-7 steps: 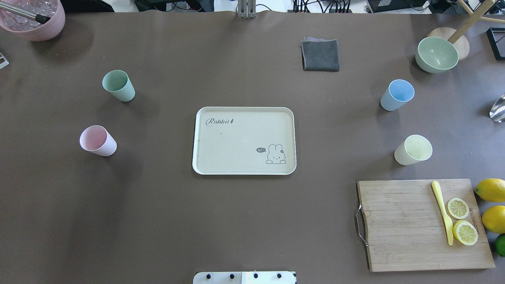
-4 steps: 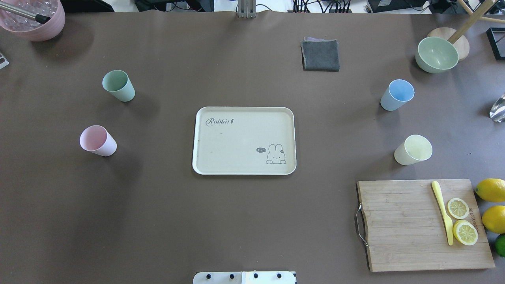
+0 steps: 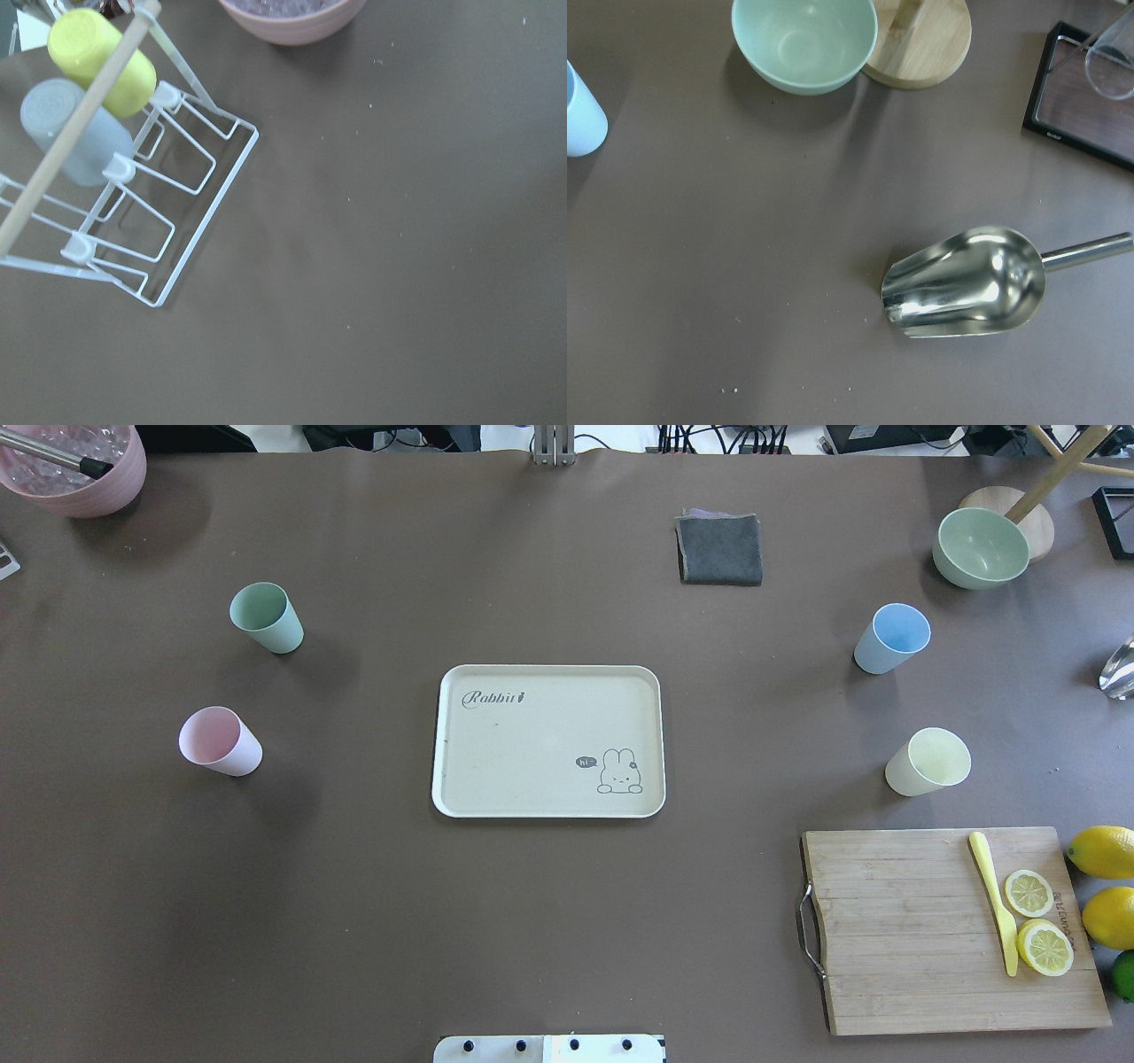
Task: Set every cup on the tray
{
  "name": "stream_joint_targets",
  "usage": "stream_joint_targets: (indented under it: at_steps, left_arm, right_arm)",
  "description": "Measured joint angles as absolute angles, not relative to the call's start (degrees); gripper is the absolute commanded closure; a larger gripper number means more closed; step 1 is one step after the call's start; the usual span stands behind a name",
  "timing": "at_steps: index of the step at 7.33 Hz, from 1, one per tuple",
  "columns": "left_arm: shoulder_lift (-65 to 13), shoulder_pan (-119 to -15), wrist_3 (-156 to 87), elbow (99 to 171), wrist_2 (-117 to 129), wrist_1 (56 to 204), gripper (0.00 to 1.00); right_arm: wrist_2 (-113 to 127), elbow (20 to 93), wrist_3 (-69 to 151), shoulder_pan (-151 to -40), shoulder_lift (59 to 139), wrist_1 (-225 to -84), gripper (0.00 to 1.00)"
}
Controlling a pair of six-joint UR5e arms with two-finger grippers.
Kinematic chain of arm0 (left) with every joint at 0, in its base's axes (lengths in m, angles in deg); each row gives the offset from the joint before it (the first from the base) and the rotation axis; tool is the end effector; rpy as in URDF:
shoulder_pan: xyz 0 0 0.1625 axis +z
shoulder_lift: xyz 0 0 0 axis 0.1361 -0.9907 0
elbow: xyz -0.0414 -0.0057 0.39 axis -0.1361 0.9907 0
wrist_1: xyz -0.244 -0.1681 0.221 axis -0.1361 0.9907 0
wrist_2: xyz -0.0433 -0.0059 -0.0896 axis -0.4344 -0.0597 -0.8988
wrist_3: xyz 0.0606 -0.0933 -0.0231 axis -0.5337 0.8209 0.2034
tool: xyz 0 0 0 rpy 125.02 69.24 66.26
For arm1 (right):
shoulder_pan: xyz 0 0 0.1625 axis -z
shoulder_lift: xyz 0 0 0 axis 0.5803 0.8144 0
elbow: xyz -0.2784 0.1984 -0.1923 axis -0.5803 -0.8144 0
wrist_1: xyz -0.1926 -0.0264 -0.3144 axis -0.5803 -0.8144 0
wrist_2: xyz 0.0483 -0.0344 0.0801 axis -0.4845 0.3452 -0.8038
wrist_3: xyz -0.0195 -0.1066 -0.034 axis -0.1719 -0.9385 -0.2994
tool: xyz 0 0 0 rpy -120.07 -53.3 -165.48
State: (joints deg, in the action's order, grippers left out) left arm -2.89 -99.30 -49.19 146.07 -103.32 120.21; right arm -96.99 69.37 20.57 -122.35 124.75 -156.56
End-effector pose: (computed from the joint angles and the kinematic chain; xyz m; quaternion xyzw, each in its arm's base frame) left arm -0.0703 -0.4437 0.5365 0.2080 0.3392 0.0629 0.9153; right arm 0.0411 -0.4311 0.5384 0.1796 -0.3121 -0.1174 0.9255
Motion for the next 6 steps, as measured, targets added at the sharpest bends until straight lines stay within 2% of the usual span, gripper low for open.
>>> stream_joint_targets:
  at_steps: [3, 6]
  left_arm:
    - [-2.94, -98.64, -44.96, 145.66, -108.33, 127.09, 0.02]
    - [-3.01, -92.66, -28.61, 146.04, -113.16, 133.46, 0.02]
  right_arm:
    - [-97.40, 69.25, 23.14, -118.91, 120.55, -156.32, 0.00]
    - [-96.82, 69.14, 40.59, -110.01, 115.29, -155.75, 0.00]
